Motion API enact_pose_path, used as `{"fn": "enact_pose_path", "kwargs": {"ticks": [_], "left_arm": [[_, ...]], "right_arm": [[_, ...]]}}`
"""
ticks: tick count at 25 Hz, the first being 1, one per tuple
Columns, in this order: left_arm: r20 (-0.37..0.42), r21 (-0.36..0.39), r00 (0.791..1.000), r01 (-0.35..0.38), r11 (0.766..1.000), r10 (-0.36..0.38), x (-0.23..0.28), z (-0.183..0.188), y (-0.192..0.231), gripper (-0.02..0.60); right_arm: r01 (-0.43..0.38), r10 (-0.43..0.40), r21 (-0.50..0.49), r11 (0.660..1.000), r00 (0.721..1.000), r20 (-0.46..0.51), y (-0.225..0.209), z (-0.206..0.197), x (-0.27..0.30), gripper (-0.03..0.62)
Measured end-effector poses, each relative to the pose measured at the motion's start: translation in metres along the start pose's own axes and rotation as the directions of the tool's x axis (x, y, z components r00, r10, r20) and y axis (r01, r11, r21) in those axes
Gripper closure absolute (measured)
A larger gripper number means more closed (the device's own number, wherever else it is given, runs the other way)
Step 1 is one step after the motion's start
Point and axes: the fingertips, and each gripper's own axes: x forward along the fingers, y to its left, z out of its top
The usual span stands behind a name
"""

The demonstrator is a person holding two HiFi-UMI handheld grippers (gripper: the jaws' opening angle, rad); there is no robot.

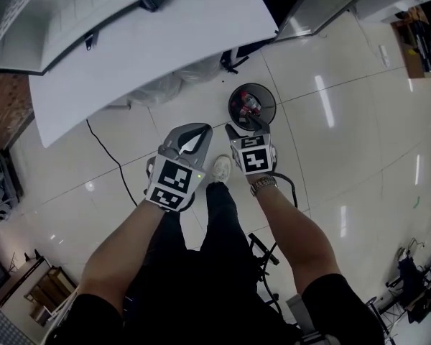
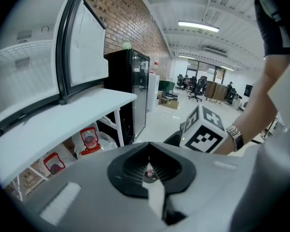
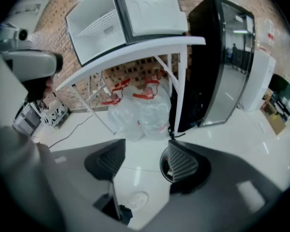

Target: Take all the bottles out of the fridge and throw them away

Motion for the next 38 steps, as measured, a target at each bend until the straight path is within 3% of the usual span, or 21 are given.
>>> {"fn": "enact_pose_path", "kwargs": {"ticks": [7, 13, 16, 24, 31, 38], "left_arm": [[0.090, 0.001, 0.993, -0.076, 0.997, 0.075, -0.073, 0.026, 0.035, 0.578], [0.175, -0.017, 0.969, -0.176, 0.984, 0.176, -0.154, 0.044, 0.077, 0.578], [0.217, -0.042, 0.948, -0.230, 0.972, 0.233, -0.198, 0.052, 0.100, 0.578], [0.308, -0.087, 0.877, -0.361, 0.929, 0.369, -0.285, 0.062, 0.144, 0.578], [0.361, -0.130, 0.822, -0.423, 0.897, 0.440, -0.337, 0.065, 0.164, 0.578], [0.424, -0.148, 0.780, -0.442, 0.884, 0.461, -0.371, 0.082, 0.172, 0.578]], "right_arm": [[-0.017, 0.032, -0.116, 0.993, 0.990, 0.135, 0.073, 0.078, -0.054, 0.336], [-0.039, 0.105, -0.235, 0.971, 0.955, 0.276, 0.149, 0.163, -0.107, 0.376], [-0.046, 0.148, -0.305, 0.951, 0.936, 0.321, 0.190, 0.198, -0.128, 0.407], [-0.074, 0.267, -0.452, 0.889, 0.885, 0.381, 0.279, 0.263, -0.159, 0.408], [-0.067, 0.319, -0.513, 0.856, 0.848, 0.423, 0.324, 0.292, -0.183, 0.436], [-0.042, 0.343, -0.538, 0.842, 0.811, 0.474, 0.350, 0.314, -0.210, 0.487]]}}
